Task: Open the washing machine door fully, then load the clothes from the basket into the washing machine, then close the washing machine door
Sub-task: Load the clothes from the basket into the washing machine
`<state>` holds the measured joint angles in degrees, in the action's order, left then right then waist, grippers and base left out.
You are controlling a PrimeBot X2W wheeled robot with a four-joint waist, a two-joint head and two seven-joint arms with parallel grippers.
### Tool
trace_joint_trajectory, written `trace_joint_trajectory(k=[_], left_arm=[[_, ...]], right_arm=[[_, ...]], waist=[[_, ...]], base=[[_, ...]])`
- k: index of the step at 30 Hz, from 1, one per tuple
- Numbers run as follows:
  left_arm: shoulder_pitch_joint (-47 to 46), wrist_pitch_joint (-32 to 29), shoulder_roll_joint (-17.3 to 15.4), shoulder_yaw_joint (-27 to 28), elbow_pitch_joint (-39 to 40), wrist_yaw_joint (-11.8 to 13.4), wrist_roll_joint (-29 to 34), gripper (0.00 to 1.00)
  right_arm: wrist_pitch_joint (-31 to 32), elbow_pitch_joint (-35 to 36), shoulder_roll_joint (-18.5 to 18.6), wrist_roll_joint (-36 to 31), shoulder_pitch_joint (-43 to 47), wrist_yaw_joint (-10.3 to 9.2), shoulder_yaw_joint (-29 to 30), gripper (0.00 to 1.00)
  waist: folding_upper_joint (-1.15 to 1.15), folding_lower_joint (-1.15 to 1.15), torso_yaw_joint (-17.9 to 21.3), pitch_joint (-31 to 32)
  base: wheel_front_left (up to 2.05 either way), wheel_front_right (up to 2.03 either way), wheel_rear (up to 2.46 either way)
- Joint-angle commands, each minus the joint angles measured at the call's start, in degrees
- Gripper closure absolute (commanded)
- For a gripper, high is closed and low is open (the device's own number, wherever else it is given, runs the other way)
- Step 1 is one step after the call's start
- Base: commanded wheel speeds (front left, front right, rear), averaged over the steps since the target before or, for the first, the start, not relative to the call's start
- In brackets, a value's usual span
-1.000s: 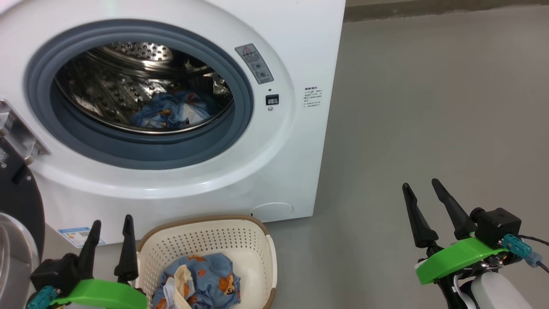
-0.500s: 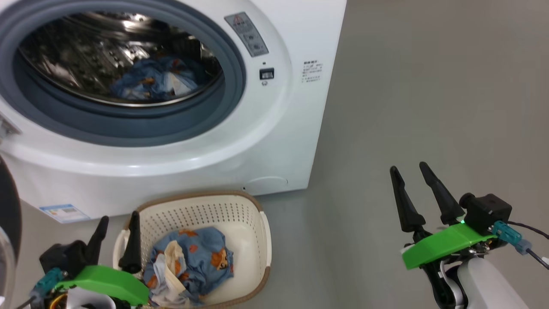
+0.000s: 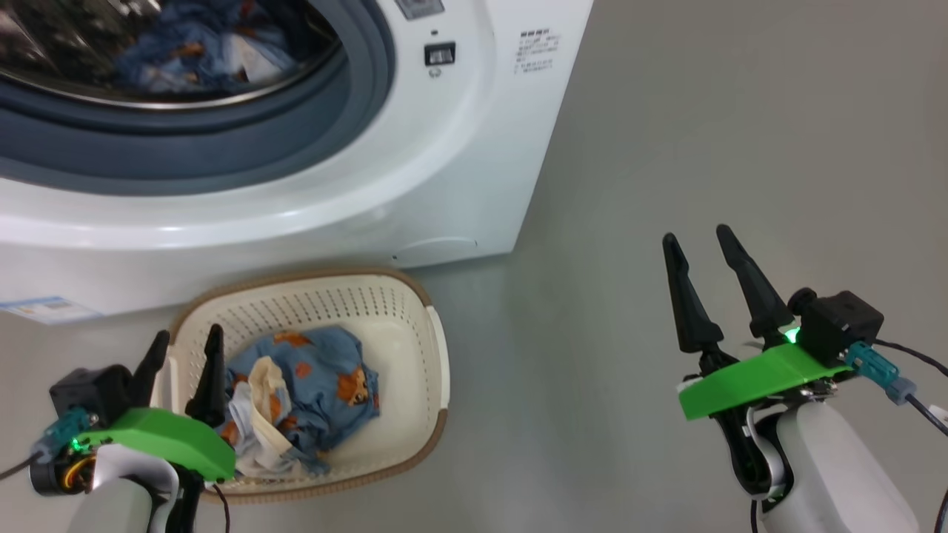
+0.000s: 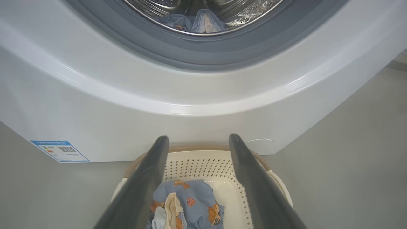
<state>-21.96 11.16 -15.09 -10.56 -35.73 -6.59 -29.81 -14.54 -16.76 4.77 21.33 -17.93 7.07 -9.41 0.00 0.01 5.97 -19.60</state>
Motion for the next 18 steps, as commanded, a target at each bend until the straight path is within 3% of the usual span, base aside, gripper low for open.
trace_joint_trajectory(k=[1,18], left_arm=[[-2.3,0.5,-2.2,1.3,-0.5,-0.2,-0.6,0.0],[-15.7,-6.2,-4.0,-5.9,-16.3,-0.9,-2.2,0.0]], right_arm=[[-0.5,1.5,-0.5,-0.7,-1.5,0.42,-1.4,0.0],[-0.5,3.1,-1.8,-1.7,-7.5,0.42,-2.8,0.0]], waist=[[0.0,-0.01,1.1,-4.1],[0.0,-0.01,3.2,-17.1]], base=[[0.0,0.0,0.0],[0.0,0.0,0.0]])
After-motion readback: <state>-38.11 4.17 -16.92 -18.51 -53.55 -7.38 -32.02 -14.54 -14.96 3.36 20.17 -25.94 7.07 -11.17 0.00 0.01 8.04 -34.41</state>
